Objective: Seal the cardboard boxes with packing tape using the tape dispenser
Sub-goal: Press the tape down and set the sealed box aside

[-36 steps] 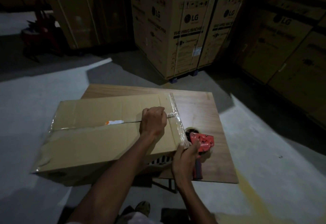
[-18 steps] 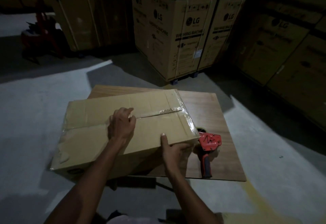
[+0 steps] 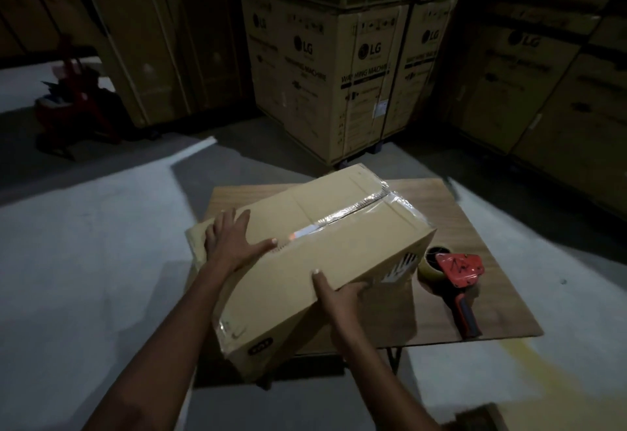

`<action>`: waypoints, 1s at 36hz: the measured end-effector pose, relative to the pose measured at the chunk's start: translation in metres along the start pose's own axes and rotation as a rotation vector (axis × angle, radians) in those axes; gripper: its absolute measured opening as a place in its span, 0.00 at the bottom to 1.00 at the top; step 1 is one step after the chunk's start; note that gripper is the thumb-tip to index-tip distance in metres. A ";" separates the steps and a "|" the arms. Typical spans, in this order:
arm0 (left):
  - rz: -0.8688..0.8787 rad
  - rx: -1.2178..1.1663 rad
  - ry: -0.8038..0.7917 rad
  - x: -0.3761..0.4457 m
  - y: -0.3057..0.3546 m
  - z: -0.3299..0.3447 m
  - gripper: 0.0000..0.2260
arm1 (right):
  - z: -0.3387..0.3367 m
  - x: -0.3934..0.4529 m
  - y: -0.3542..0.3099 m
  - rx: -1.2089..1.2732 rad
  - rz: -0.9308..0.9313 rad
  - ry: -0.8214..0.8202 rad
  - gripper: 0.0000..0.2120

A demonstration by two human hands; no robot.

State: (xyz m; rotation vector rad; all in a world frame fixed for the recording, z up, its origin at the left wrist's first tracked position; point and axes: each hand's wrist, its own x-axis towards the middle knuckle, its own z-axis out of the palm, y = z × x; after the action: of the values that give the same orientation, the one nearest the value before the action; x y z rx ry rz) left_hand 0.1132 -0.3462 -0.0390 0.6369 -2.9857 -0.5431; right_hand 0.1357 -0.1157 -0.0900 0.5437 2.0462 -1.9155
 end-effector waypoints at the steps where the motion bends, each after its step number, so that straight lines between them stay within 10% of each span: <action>1: -0.003 -0.001 -0.017 0.004 -0.006 -0.004 0.48 | 0.006 -0.007 0.005 0.024 -0.001 -0.007 0.59; 12: -0.003 0.071 -0.102 0.001 -0.028 -0.020 0.62 | -0.010 0.014 -0.019 0.049 -0.190 0.014 0.39; 17: -0.043 0.053 -0.079 -0.033 -0.021 -0.010 0.66 | -0.030 0.036 -0.032 -0.148 -0.328 0.111 0.14; 36: -0.225 -0.156 -0.202 -0.140 0.023 0.005 0.52 | -0.110 -0.051 -0.010 -0.841 -0.256 0.059 0.44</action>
State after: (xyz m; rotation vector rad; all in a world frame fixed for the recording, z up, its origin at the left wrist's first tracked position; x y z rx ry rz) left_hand 0.2312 -0.2684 -0.0311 0.9646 -3.0292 -0.8954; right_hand 0.1813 -0.0109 -0.0492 0.1275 2.7713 -0.9572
